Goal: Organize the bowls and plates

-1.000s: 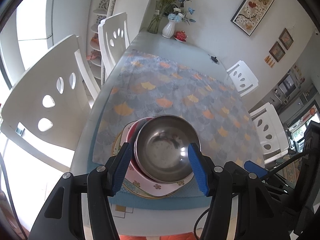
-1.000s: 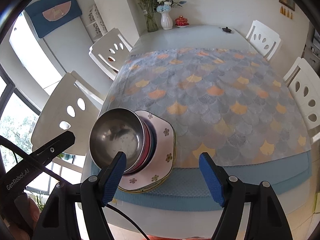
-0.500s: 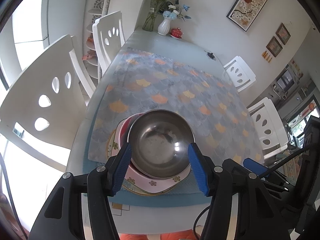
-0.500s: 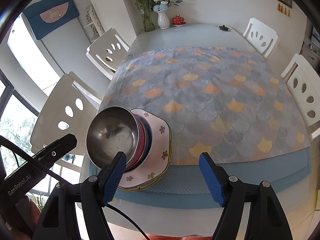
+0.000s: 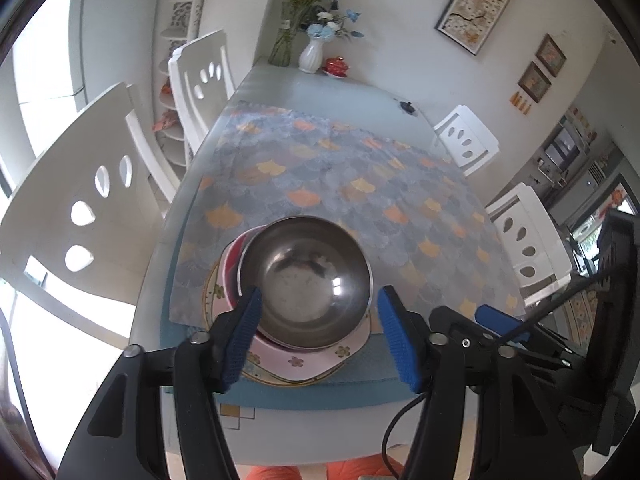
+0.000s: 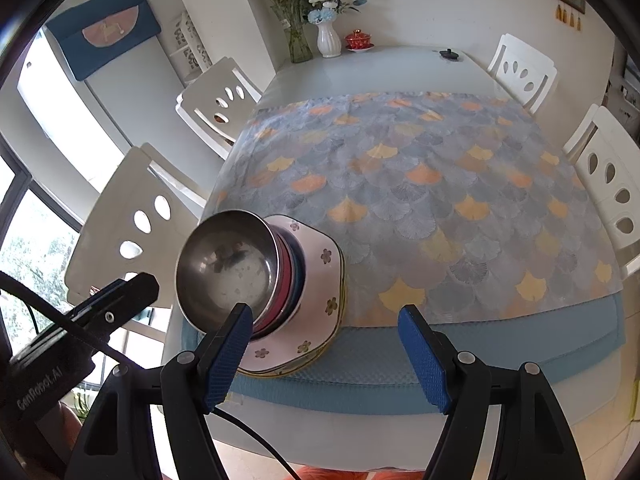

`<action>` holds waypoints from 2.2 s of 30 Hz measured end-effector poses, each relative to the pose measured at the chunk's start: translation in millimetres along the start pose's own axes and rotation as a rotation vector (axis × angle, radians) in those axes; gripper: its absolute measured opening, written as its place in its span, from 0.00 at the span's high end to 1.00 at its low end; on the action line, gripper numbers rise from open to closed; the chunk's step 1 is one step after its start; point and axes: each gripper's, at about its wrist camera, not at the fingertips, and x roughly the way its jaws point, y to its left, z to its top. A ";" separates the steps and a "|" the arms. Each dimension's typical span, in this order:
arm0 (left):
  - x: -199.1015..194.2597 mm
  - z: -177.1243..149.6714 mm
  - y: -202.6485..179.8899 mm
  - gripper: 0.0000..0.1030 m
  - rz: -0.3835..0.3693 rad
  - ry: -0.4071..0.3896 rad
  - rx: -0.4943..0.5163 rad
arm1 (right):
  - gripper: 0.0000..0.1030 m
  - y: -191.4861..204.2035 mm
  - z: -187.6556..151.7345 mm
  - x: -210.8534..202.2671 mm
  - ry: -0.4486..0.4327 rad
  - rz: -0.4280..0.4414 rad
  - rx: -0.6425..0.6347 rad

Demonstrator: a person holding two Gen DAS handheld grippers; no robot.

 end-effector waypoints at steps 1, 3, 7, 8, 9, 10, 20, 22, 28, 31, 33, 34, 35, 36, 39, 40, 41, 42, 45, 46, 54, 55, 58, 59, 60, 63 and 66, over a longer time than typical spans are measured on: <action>-1.1 -0.6 -1.2 0.36 -0.002 -0.007 0.002 | 0.29 0.4 0.2 -1.6 -0.006 -0.001 -0.001; -2.5 -1.7 -3.9 0.36 -0.003 -0.014 0.014 | 0.29 1.3 0.6 -3.6 -0.013 -0.006 -0.007; -2.9 -2.6 -10.3 0.36 0.021 -0.019 0.044 | 0.29 2.8 1.6 -3.8 -0.011 -0.008 -0.009; -3.0 -2.5 -11.5 0.36 0.023 -0.021 0.048 | 0.29 1.6 1.6 -3.6 -0.012 -0.009 -0.009; -3.0 -2.6 -11.4 0.36 0.022 -0.021 0.048 | 0.29 2.3 2.3 -4.0 -0.012 -0.010 -0.010; -2.7 -2.5 -11.2 0.36 0.020 -0.020 0.046 | 0.29 2.8 2.1 -4.9 -0.013 -0.010 -0.010; -1.9 -2.3 -10.2 0.36 0.015 -0.016 0.034 | 0.29 3.0 1.1 -6.2 -0.012 -0.013 -0.010; -2.3 -2.7 -10.4 0.36 0.016 -0.019 0.035 | 0.29 2.3 1.0 -5.7 -0.013 -0.013 -0.011; -2.4 -3.0 -10.2 0.36 0.018 -0.019 0.035 | 0.29 1.3 0.4 -5.4 -0.010 -0.013 -0.011; -4.5 -1.8 -10.0 0.36 0.042 -0.037 0.038 | 0.29 1.7 0.2 -5.6 -0.014 -0.013 -0.015; -5.5 -0.5 -11.6 0.36 0.069 -0.049 0.054 | 0.29 3.0 -0.3 -6.5 -0.021 -0.022 -0.025; -5.9 -0.3 -11.9 0.36 0.075 -0.052 0.057 | 0.29 3.4 -0.3 -6.7 -0.023 -0.025 -0.028; -6.1 0.4 -12.5 0.36 0.081 -0.056 0.061 | 0.29 3.8 -0.2 -7.3 -0.026 -0.030 -0.032; -6.1 1.2 -12.7 0.36 0.085 -0.058 0.062 | 0.29 4.0 0.3 -7.5 -0.029 -0.032 -0.034; -5.3 3.5 -14.9 0.36 0.120 -0.065 0.075 | 0.29 3.7 1.1 -8.4 -0.032 -0.038 -0.037; -4.7 4.6 -16.5 0.36 0.136 -0.067 0.086 | 0.29 3.2 1.4 -8.9 -0.031 -0.041 -0.038; -4.4 6.0 -18.8 0.36 0.151 -0.068 0.098 | 0.29 3.4 2.0 -9.5 -0.030 -0.043 -0.038; -4.5 7.1 -20.7 0.36 0.161 -0.070 0.104 | 0.29 2.9 2.6 -10.7 -0.029 -0.046 -0.039; -1.7 13.8 -26.9 0.36 0.166 -0.062 0.110 | 0.29 0.1 5.3 -16.2 -0.040 -0.062 -0.043; -0.8 14.7 -28.8 0.36 0.166 -0.062 0.111 | 0.29 -1.2 6.5 -18.1 -0.046 -0.069 -0.046; 7.6 21.3 -54.3 0.36 0.205 -0.066 0.144 | 0.29 -25.3 17.3 -22.9 -0.052 -0.090 -0.036; 8.8 22.4 -57.8 0.36 0.207 -0.066 0.145 | 0.29 -28.8 19.1 -23.2 -0.051 -0.089 -0.035; 12.6 27.0 -68.4 0.36 0.212 -0.069 0.146 | 0.29 -37.1 26.0 -25.0 -0.052 -0.091 -0.042; 14.9 29.0 -71.7 0.34 0.212 -0.067 0.143 | 0.29 -41.2 29.1 -25.8 -0.052 -0.092 -0.046; 16.8 30.7 -75.0 0.34 0.212 -0.064 0.141 | 0.29 -43.7 30.7 -26.3 -0.051 -0.092 -0.048; 21.8 34.3 -86.2 0.34 0.209 -0.062 0.136 | 0.29 -55.7 38.1 -27.8 -0.050 -0.095 -0.051; 27.5 38.2 -101.0 0.33 0.211 -0.066 0.137 | 0.29 -69.5 46.2 -30.2 -0.051 -0.099 -0.048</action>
